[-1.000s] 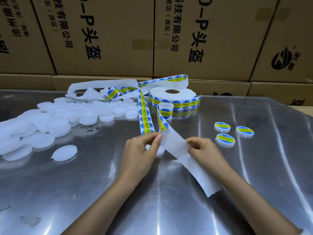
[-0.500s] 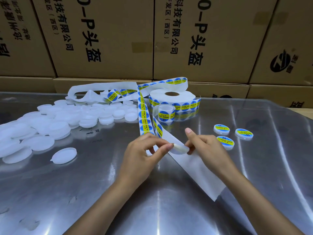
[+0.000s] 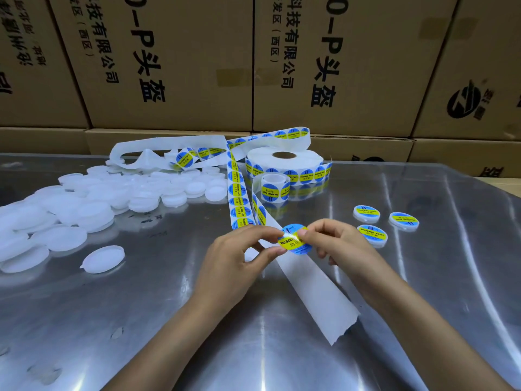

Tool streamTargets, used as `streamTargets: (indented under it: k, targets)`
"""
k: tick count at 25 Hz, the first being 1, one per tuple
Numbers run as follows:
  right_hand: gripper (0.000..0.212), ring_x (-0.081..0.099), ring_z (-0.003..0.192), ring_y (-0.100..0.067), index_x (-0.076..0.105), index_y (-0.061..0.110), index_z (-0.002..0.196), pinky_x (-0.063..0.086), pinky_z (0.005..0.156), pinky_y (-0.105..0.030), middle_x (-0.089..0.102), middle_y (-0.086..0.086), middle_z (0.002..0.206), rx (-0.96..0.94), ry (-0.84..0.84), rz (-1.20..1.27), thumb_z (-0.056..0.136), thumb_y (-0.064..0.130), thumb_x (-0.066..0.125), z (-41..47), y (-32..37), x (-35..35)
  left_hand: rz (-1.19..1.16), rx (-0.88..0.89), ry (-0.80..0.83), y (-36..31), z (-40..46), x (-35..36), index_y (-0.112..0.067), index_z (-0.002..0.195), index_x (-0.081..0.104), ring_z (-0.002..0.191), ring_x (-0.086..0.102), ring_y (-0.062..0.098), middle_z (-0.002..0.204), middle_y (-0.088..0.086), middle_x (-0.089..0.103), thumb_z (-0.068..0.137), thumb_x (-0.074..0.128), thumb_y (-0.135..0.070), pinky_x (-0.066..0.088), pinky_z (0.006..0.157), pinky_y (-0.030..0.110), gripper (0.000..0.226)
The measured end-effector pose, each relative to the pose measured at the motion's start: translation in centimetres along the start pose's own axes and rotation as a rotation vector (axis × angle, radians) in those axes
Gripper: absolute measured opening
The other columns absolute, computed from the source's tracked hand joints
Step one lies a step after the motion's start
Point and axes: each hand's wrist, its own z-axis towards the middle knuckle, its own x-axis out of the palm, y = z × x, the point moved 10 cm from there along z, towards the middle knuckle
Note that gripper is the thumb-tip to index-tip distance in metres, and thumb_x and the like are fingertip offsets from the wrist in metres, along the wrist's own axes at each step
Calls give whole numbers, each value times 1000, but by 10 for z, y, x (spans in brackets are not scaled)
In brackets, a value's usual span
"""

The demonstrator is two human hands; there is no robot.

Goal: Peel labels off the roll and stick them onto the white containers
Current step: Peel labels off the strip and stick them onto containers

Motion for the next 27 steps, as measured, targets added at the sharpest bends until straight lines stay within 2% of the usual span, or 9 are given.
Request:
streamTargets:
  k: [3,5,10,12,14,18,21,24,27]
  targets:
    - [17,50,47,9,59,12,70,36,47,-3,59,14,54,-44,-104,118,86,11,66,-1,3,-11,215,-155,189,31,-6,17,-29,130,54,116,52,3,129,-16,56,82,69,-43,42,98,25,52]
    - [14,51,54,6,62,14,73,38,53,-6,60,15,58,-37,-125,162,85,16,66,-1,1,-12,343,-235,318,49,-11,26,-26,135,49,131,39,5,144,-12,44,84,62,-50,32,104,21,58]
    - [11,55,82,-7,67,21,78,41,79,-28,68,8,82,23,-92,219,82,31,66,1,-11,-8,435,-317,265,60,-10,12,-35,105,69,119,52,6,126,-19,60,70,67,-64,43,84,24,46]
    - [12,59,86,-7,68,22,77,42,82,-30,71,7,86,33,-53,249,77,34,68,1,-12,-3,398,-359,273,62,-13,13,-36,103,69,105,59,9,105,-18,67,65,72,-62,41,76,23,47]
    - [14,61,87,-7,69,23,75,43,81,-28,72,6,87,33,-19,276,72,36,69,0,-12,1,344,-361,204,58,-11,7,-35,103,70,96,61,9,100,-17,68,66,77,-52,43,78,24,41]
    - [25,64,90,-10,70,19,79,49,76,-20,73,0,92,22,41,350,63,39,69,0,-12,7,159,-123,-45,16,2,-12,-23,121,64,108,60,4,119,-11,65,64,86,-32,45,93,22,61]
    - [26,64,86,-14,71,15,80,51,79,-18,73,-6,91,24,103,383,64,36,71,-2,-11,15,106,37,-34,-13,1,-5,-18,135,50,110,60,4,121,-14,60,63,87,-31,44,95,20,82]
    - [23,59,85,-15,73,15,76,46,87,-26,71,-9,90,54,128,376,64,34,72,-1,-13,18,102,70,-42,-23,-2,-3,-17,142,39,113,59,3,120,-19,56,62,86,-34,44,96,20,95]
    - [23,63,79,-8,74,16,74,47,83,-21,74,-6,88,62,141,349,62,35,73,-1,-14,18,84,71,-46,-25,-1,-4,-14,144,34,112,58,0,120,-14,61,61,86,-34,45,96,21,99]
